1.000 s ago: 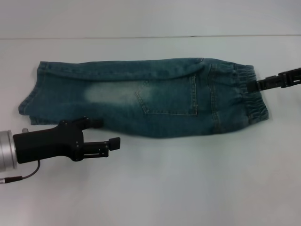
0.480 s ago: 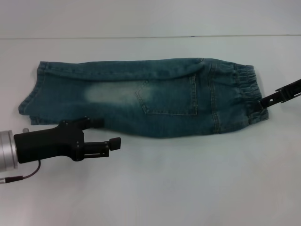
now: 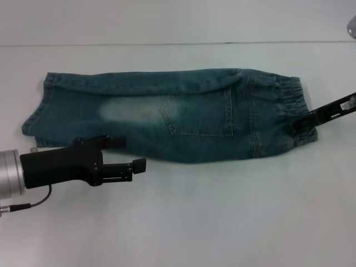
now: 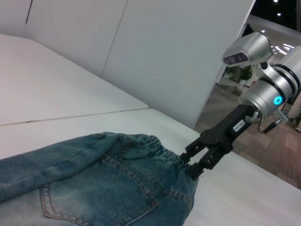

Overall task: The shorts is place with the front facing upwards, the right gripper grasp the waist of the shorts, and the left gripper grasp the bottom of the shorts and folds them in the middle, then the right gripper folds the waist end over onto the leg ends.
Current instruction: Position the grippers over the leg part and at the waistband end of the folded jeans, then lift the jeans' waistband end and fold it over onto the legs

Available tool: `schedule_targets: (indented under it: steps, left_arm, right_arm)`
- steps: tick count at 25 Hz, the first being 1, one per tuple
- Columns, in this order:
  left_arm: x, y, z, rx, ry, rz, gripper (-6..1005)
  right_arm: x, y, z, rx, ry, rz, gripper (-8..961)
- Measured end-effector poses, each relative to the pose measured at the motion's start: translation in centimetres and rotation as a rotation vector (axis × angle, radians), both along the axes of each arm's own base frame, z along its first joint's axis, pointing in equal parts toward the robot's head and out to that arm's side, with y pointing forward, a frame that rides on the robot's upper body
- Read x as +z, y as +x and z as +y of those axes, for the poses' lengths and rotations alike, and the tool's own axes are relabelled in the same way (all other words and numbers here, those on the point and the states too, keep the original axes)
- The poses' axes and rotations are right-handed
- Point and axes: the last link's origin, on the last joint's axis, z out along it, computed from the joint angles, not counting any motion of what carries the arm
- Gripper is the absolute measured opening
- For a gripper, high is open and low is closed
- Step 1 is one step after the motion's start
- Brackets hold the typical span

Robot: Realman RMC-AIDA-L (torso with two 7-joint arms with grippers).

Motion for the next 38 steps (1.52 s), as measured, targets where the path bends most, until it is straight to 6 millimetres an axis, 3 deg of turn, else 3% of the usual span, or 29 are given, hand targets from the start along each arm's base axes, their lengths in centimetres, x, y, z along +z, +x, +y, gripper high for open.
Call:
schedule_targets:
  steps: [9, 20, 23, 28, 33, 38]
  left_arm:
    - [-0.3, 0.3, 0.4, -0.001, 0.000, -0.010, 949]
    - [-0.4, 0.5, 0.7, -0.005, 0.003, -0.006, 948]
    - [-0.4, 0.5, 0.6, -0.004, 0.005, -0.008, 948]
    - [-0.4, 0.7, 0.8, -0.008, 0.008, -0.012, 948]
    - [-0.2, 1.2, 1.3, -0.012, 0.046, -0.041, 949]
    - [-0.3, 2.2, 3.1, -0.010, 0.200, -0.123, 931]
  right_arm:
    - [-2.3, -0.5, -0.2, 0.031, -0.009, 0.009, 836]
    - [-2.1, -0.6, -0.3, 0.052, -0.022, 0.013, 804]
    - [-1.9, -0.6, -0.4, 0.056, -0.025, 0.023, 582]
    - [-1.8, -0.4, -0.6, 0.058, -0.029, 0.026, 363]
    - [-1.5, -0.4, -0.6, 0.062, -0.028, 0.022, 225]
    - [-0.3, -0.9, -0.7, 0.081, -0.024, 0.024, 194]
